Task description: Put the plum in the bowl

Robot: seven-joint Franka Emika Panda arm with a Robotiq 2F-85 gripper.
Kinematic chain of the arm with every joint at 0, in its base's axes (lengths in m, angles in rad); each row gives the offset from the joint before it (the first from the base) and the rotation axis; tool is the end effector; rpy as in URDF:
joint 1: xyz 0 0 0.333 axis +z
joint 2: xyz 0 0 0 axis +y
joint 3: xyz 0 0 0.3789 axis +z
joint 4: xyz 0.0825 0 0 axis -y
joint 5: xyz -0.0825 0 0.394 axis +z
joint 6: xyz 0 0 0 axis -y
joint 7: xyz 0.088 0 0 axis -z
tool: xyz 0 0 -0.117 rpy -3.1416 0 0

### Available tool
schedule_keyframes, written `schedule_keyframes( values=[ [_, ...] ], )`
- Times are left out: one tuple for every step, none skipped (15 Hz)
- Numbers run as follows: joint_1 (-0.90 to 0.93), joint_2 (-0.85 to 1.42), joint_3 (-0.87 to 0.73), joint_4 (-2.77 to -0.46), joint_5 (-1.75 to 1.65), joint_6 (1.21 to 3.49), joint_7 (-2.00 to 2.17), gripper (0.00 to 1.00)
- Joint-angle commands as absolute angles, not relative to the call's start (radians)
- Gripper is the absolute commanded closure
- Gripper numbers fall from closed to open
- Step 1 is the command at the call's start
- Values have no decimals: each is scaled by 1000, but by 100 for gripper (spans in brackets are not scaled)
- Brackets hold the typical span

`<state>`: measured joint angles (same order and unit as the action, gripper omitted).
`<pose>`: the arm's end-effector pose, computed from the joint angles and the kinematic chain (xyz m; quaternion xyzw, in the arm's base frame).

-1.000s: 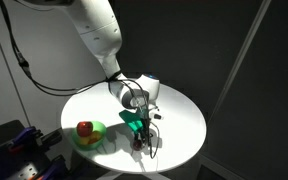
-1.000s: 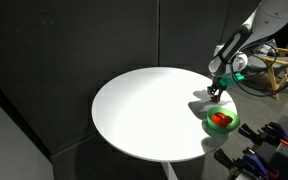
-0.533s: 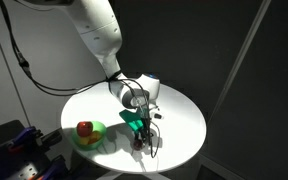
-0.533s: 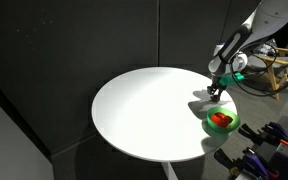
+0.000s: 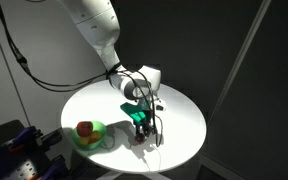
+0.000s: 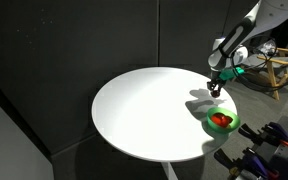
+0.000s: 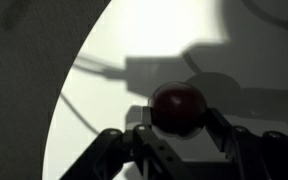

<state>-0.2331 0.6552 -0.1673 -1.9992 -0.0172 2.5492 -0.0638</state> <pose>0.5818 -0.2426 0.1532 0.9866 -0.1454 -0.0601 0.0433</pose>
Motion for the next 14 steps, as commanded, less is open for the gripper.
schedule_keyframes(
  values=[
    [-219, 571, -172, -2045, -50, 2513, -90, 67],
    [-217, 552, -171, -2058, -57, 2512, -98, 67],
    [-214, 533, -170, -2071, -63, 2511, -105, 67],
    [-211, 512, -170, -2085, -69, 2509, -112, 67],
    [-206, 495, -172, -2098, -79, 2505, -113, 67],
    [-205, 471, -169, -2116, -86, 2497, -125, 67],
    [-206, 447, -165, -2135, -90, 2490, -141, 67],
    [-207, 425, -162, -2153, -96, 2484, -157, 67],
    [-210, 396, -155, -2181, -100, 2483, -187, 67],
    [-210, 373, -152, -2203, -104, 2484, -207, 67],
    [-212, 348, -146, -2229, -105, 2487, -236, 67],
    [-211, 326, -143, -2250, -108, 2487, -257, 67],
    [-210, 302, -140, -2274, -111, 2489, -280, 67],
    [-209, 281, -136, -2295, -113, 2490, -303, 67]
  ],
)
